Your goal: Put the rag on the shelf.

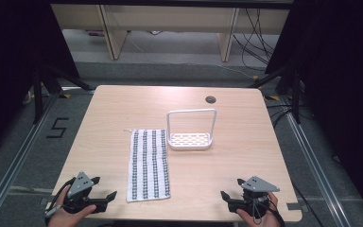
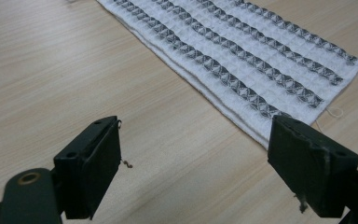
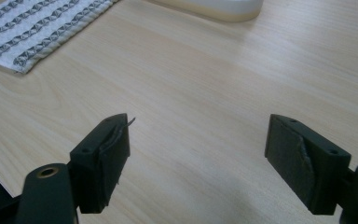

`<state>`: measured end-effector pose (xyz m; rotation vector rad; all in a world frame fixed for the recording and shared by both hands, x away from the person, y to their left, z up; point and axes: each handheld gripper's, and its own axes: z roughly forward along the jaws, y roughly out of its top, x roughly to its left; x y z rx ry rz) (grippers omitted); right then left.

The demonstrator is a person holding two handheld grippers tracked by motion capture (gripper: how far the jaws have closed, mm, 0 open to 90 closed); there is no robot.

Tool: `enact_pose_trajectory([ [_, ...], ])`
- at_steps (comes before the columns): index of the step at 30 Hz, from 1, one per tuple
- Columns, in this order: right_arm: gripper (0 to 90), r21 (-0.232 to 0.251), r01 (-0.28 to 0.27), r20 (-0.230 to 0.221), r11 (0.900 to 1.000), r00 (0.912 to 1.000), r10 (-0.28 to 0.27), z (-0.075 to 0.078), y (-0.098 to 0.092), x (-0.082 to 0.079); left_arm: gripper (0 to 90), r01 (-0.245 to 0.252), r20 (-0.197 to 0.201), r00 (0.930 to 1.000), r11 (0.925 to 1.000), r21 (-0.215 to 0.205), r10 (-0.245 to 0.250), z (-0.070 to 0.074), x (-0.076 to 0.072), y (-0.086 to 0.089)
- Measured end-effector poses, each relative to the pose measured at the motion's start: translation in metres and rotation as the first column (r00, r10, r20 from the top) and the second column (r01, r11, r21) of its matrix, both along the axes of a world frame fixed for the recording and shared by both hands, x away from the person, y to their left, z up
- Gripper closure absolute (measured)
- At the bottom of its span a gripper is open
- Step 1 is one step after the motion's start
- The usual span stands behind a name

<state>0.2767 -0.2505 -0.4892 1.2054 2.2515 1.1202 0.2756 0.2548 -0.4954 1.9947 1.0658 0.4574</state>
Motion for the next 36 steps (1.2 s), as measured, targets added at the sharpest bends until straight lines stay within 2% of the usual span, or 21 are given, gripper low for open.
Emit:
enact_pose_trajectory([
  [5, 25.2, 0.023, 0.004, -0.014, 1.000, 0.9999, -0.004, 0.000, 0.004, -0.002, 19.2, 0.020, -0.015, 0.9997, 0.9998, 0.000, -0.020, -0.001, -0.001, -0.002],
  [6, 26.3, 0.038, -0.028, 0.003, 0.999, 0.9996, 0.028, 0.001, 0.005, -0.001, 19.9, 0.037, -0.011, 0.9993, 0.9993, 0.001, -0.037, -0.001, -0.001, -0.005],
  [7, 26.4, 0.050, -0.029, -0.002, 0.998, 0.9996, 0.029, 0.002, 0.006, -0.002, 20.0, 0.057, -0.006, 0.9984, 0.9984, 0.007, -0.057, -0.001, -0.001, -0.005],
  [9, 27.1, 0.047, -0.041, 0.002, 0.998, 0.9992, 0.041, 0.002, 0.008, -0.002, 20.0, 0.060, -0.010, 0.9981, 0.9982, 0.005, -0.060, -0.001, -0.002, -0.006],
  [10, 27.8, 0.068, -0.042, -0.005, 0.997, 0.9991, 0.043, 0.002, 0.012, -0.003, 20.0, 0.063, -0.017, 0.9978, 0.9980, -0.005, -0.064, -0.001, -0.003, -0.009],
  [13, 28.3, 0.061, -0.069, 0.002, 0.996, 0.9976, 0.069, 0.002, 0.014, -0.002, 20.0, 0.076, -0.028, 0.9967, 0.9971, -0.007, -0.076, 0.000, -0.003, -0.010],
  [14, 28.3, 0.063, -0.068, -0.008, 0.996, 0.9976, 0.069, 0.002, 0.016, -0.002, 20.0, 0.087, -0.027, 0.9958, 0.9962, -0.004, -0.087, -0.001, -0.003, -0.011],
  [15, 28.3, 0.090, -0.075, -0.016, 0.993, 0.9969, 0.077, 0.001, 0.020, -0.002, 20.0, 0.088, -0.027, 0.9958, 0.9961, -0.005, -0.088, -0.002, -0.004, -0.012],
  [16, 28.6, 0.092, -0.102, -0.018, 0.991, 0.9944, 0.104, 0.001, 0.024, -0.001, 19.8, 0.106, -0.036, 0.9938, 0.9944, 0.006, -0.105, -0.001, -0.004, -0.013],
  [18, 28.6, 0.080, -0.107, -0.015, 0.991, 0.9940, 0.108, 0.001, 0.027, 0.000, 19.4, 0.108, -0.035, 0.9936, 0.9941, 0.010, -0.108, -0.002, -0.005, -0.016],
  [19, 28.7, 0.095, -0.099, -0.037, 0.991, 0.9941, 0.102, 0.001, 0.031, -0.002, 19.3, 0.107, -0.031, 0.9937, 0.9942, -0.002, -0.107, -0.002, -0.006, -0.019],
  [20, 29.2, 0.088, -0.130, -0.021, 0.988, 0.9909, 0.133, 0.000, 0.036, 0.001, 19.3, 0.117, -0.036, 0.9926, 0.9931, 0.008, -0.116, -0.001, -0.006, -0.019],
  [22, 29.5, 0.072, -0.141, -0.023, 0.987, 0.9895, 0.143, 0.001, 0.040, 0.001, 19.2, 0.136, -0.033, 0.9902, 0.9906, 0.014, -0.136, -0.001, -0.007, -0.021],
  [23, 29.7, 0.066, -0.147, -0.016, 0.987, 0.9888, 0.148, 0.001, 0.043, 0.001, 19.2, 0.128, -0.031, 0.9914, 0.9916, 0.020, -0.127, -0.001, -0.007, -0.022],
  [24, 30.1, 0.059, -0.169, -0.002, 0.984, 0.9856, 0.169, -0.001, 0.048, 0.003, 19.2, 0.144, -0.034, 0.9891, 0.9894, 0.019, -0.144, -0.001, -0.008, -0.023],
  [27, 30.6, 0.051, -0.177, -0.009, 0.983, 0.9841, 0.177, 0.000, 0.053, 0.003, 19.2, 0.143, -0.038, 0.9891, 0.9896, 0.018, -0.142, -0.002, -0.008, -0.025],
  [30, 34.0, 0.048, -0.207, -0.003, 0.977, 0.9783, 0.207, 0.000, 0.061, 0.004, 19.2, 0.152, -0.037, 0.9880, 0.9875, 0.043, -0.150, -0.001, -0.009, -0.027],
  [34, 34.9, 0.038, -0.250, -0.001, 0.968, 0.9682, 0.250, -0.001, 0.076, 0.008, 19.1, 0.162, -0.037, 0.9863, 0.9859, 0.042, -0.161, -0.002, -0.011, -0.034],
  [36, 35.3, 0.026, -0.258, 0.004, 0.966, 0.9661, 0.258, -0.002, 0.082, 0.009, 18.9, 0.163, -0.038, 0.9862, 0.9859, 0.040, -0.161, -0.003, -0.011, -0.036],
])
